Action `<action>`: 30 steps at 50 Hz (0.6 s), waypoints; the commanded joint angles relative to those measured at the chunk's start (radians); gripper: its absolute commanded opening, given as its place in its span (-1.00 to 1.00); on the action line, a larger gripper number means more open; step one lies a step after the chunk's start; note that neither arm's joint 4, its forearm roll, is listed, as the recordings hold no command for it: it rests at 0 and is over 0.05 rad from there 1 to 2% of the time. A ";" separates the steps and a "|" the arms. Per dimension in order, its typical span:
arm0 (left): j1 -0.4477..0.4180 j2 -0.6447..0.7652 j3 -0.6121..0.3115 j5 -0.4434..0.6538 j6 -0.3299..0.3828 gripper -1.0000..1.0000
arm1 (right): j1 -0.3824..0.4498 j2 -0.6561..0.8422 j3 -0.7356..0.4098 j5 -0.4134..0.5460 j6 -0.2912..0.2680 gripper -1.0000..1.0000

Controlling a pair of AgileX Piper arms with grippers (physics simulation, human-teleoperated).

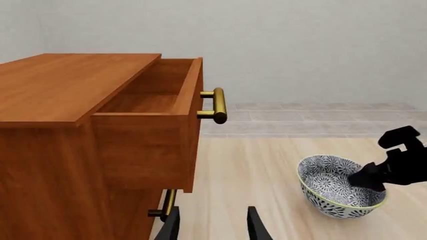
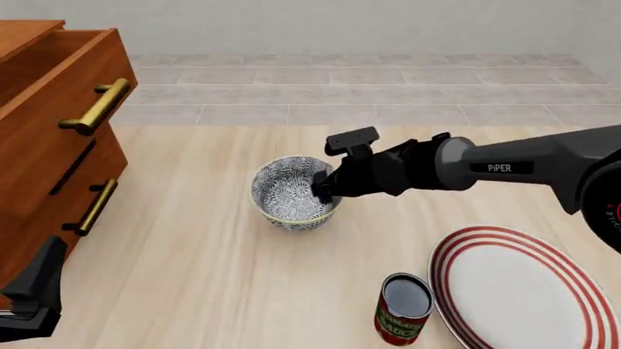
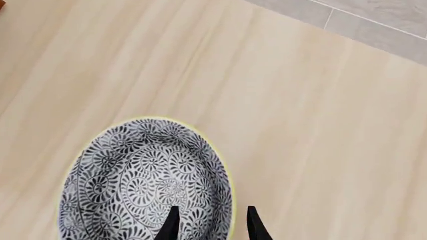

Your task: Put the bowl on the plate.

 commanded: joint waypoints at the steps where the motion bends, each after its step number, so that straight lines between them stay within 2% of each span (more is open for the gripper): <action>1: 0.000 0.000 0.000 0.000 0.000 1.00 | 0.000 0.021 0.004 -0.010 0.006 1.00; 19: 0.000 0.000 0.000 0.000 0.000 1.00 | -0.006 0.036 0.030 -0.032 0.019 1.00; 20: 0.000 0.000 0.000 0.000 0.000 1.00 | -0.011 0.034 0.028 -0.032 0.014 -1.00; 30: 0.000 0.000 0.000 0.000 0.000 1.00 | 0.001 0.015 0.041 -0.038 0.017 -1.00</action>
